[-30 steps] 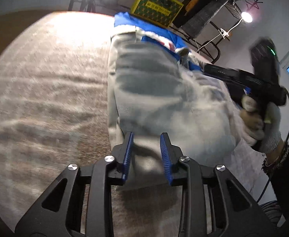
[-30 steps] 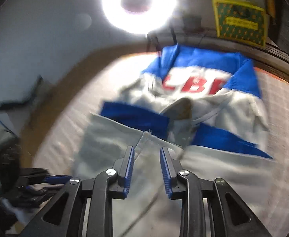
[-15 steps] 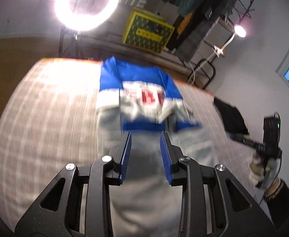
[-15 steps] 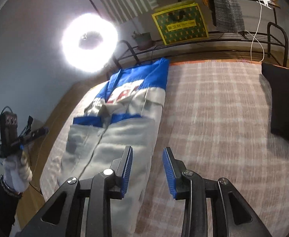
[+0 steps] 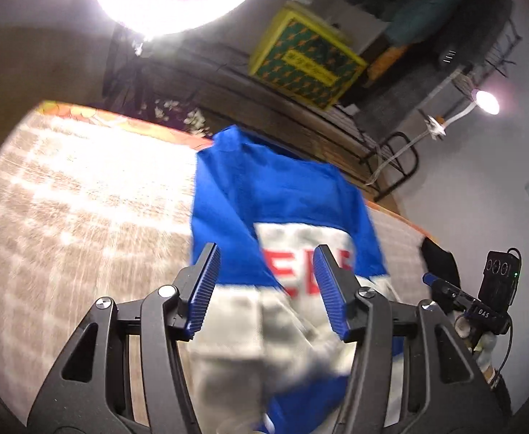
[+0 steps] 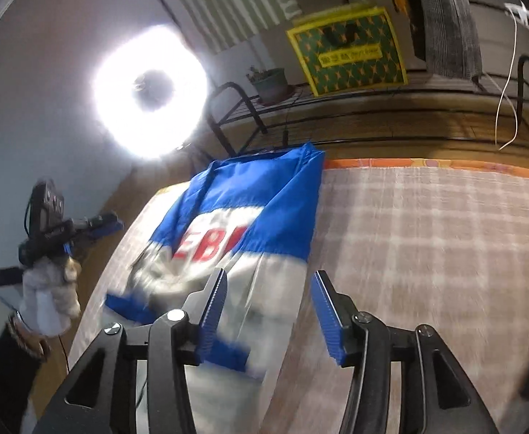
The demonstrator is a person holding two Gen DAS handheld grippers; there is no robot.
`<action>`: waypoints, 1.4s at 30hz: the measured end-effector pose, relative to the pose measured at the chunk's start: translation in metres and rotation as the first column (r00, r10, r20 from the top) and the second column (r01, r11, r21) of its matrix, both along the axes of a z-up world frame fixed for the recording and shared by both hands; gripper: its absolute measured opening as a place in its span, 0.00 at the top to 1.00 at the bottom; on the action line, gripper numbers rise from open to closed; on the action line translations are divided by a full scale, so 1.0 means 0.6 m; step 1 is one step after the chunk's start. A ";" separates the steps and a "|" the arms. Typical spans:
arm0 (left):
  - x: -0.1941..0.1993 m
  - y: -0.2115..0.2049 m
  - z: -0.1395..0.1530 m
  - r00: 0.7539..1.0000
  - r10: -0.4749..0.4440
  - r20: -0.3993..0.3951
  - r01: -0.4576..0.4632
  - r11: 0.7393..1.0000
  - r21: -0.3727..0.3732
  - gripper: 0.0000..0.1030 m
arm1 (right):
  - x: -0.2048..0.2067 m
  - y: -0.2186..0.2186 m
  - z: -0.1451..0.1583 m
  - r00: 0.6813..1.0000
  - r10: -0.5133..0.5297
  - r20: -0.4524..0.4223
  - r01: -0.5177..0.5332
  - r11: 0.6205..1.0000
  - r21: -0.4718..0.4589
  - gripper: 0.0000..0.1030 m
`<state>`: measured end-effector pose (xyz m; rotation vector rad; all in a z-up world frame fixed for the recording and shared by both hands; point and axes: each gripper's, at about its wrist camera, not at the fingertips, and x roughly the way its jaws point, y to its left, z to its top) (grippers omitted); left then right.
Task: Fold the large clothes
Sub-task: 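Grasp the blue collar with both tools and lift it up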
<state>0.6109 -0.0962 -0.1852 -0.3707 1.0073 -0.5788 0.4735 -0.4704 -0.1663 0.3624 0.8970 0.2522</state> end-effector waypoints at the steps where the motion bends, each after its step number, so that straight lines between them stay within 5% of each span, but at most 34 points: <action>1: 0.020 0.001 -0.018 1.000 0.006 -0.031 -0.006 1.000 -0.014 0.46 | 0.016 -0.006 -0.011 1.000 -0.006 -0.008 0.006 1.000 0.014 0.48; 9: 0.136 0.022 -0.133 0.976 -0.005 -0.220 -0.038 0.981 -0.190 0.46 | 0.151 -0.058 -0.124 0.992 -0.070 -0.105 0.094 0.965 0.245 0.48; 15: 0.171 0.014 -0.151 0.974 0.013 -0.227 -0.070 0.967 -0.246 0.46 | 0.211 -0.056 -0.152 0.991 -0.086 -0.101 0.113 0.947 0.300 0.48; 20: 0.189 -0.026 -0.133 0.981 -0.023 -0.190 -0.010 0.986 -0.166 0.46 | 0.241 -0.039 -0.159 0.995 -0.048 -0.090 0.073 0.949 0.307 0.49; 21: 0.186 -0.038 -0.127 0.986 -0.029 -0.166 0.010 0.993 -0.117 0.55 | 0.243 -0.035 -0.159 0.995 -0.042 -0.089 0.068 0.949 0.309 0.56; 22: 0.184 -0.052 -0.125 0.987 -0.037 -0.154 0.030 0.998 -0.052 0.80 | 0.248 -0.028 -0.160 0.995 -0.034 -0.097 0.061 0.954 0.292 0.65; 24: 0.177 -0.069 -0.119 0.993 -0.036 -0.116 0.041 0.998 0.042 0.86 | 0.249 -0.017 -0.161 0.993 -0.034 -0.111 0.059 0.970 0.234 0.82; 27: 0.163 -0.072 -0.104 0.998 -0.033 -0.062 0.036 0.998 0.060 0.95 | 0.239 -0.008 -0.143 0.997 -0.026 -0.066 0.038 0.982 0.185 0.93; 42: 0.040 -0.038 0.047 0.987 -0.039 0.154 0.051 0.996 -0.077 0.97 | 0.135 0.053 0.030 0.991 0.018 0.133 -0.020 1.000 0.013 0.96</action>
